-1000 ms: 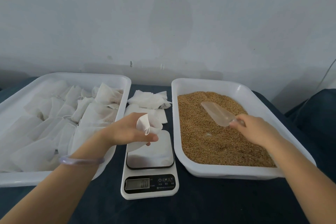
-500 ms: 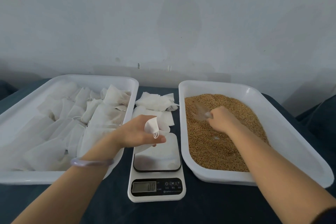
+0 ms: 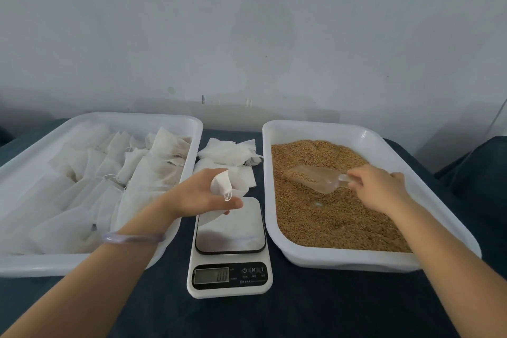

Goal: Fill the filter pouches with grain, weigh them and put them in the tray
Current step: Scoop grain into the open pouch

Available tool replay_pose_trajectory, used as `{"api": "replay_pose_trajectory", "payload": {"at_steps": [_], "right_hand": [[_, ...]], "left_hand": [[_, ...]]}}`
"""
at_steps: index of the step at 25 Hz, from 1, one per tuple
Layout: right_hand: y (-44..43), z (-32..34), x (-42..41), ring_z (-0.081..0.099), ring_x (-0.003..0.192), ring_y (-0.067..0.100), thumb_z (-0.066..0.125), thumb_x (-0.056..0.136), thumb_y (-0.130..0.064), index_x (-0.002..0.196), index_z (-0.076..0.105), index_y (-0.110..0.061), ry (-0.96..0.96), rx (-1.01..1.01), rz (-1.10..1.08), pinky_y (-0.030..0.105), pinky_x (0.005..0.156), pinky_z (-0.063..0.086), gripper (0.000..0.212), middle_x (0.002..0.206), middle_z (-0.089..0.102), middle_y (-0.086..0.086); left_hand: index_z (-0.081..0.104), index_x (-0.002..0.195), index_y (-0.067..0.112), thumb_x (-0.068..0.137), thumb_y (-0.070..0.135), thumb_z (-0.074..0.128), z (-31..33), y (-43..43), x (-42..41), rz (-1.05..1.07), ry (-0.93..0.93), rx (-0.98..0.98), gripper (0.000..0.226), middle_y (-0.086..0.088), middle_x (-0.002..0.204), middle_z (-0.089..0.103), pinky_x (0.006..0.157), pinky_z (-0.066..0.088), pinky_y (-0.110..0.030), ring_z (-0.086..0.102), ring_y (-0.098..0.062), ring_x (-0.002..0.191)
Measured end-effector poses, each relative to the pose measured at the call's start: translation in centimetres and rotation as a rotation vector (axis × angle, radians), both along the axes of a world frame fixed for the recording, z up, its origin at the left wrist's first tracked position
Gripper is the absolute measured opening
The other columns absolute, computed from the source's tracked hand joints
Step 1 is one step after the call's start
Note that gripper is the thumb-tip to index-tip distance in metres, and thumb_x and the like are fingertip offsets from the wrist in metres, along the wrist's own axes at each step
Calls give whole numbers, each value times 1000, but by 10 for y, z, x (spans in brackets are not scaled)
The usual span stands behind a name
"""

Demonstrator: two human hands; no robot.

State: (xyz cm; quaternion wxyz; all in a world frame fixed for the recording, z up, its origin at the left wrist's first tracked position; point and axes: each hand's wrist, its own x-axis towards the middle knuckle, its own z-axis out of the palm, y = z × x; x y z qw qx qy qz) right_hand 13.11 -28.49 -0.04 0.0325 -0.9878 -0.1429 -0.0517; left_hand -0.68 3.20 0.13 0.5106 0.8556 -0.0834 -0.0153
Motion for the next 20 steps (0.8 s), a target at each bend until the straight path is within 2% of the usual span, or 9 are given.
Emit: {"api": "replay_pose_trajectory", "payload": {"at_steps": [3,6,9,11,14,16,20], "right_hand": [[-22,-1,-17,47,76,8,47,96,-30,105,61,-33,-10,26,-30,37,86,25,18,96,57,-12],[-35,4,-31,53,80,11,46,96,-30,110,62,-31,28,96,-46,36,84,27,21,101,63,-8],[-44,20,-44,59,98,15,48,96,-31,126,57,-30,40,183,-50,40,91,42,31,117,62,-5],[-51,36,-54,57,106,15,51,94,-30,129,55,-27,42,294,-10,43,98,43,35,123,60,-4],[-60,60,-72,53,104,5,57,91,-23,124,59,-28,20,484,114,32,96,37,33,117,61,-12],[-62,72,-81,53,100,-3,59,90,-20,119,62,-30,20,520,167,29,94,35,31,108,61,-20],[-59,82,-83,55,101,1,61,88,-19,116,64,-28,-3,401,217,44,110,30,30,98,59,-26]], "left_hand": [[63,82,-1,80,4,71,6,-4,-2,27,14,-130,10,-1,69,66,60,50,-19,64,-13,63],[65,88,10,80,8,73,15,-19,-2,101,-20,-207,12,3,72,68,58,50,-17,65,-9,66],[63,90,17,76,18,79,16,-51,11,127,-93,-89,22,6,79,64,64,53,-21,61,-6,71],[58,87,23,74,27,79,13,-69,22,166,-125,22,25,9,79,59,61,47,-16,57,-6,70],[57,90,24,73,32,79,11,-81,37,175,-127,41,29,9,82,59,57,42,-14,57,-5,73],[56,87,28,72,34,79,10,-84,42,174,-124,41,28,8,83,60,57,43,-16,59,-7,73],[53,79,32,70,32,81,7,-90,42,127,-117,63,30,12,77,58,51,41,-8,55,6,63]]}}
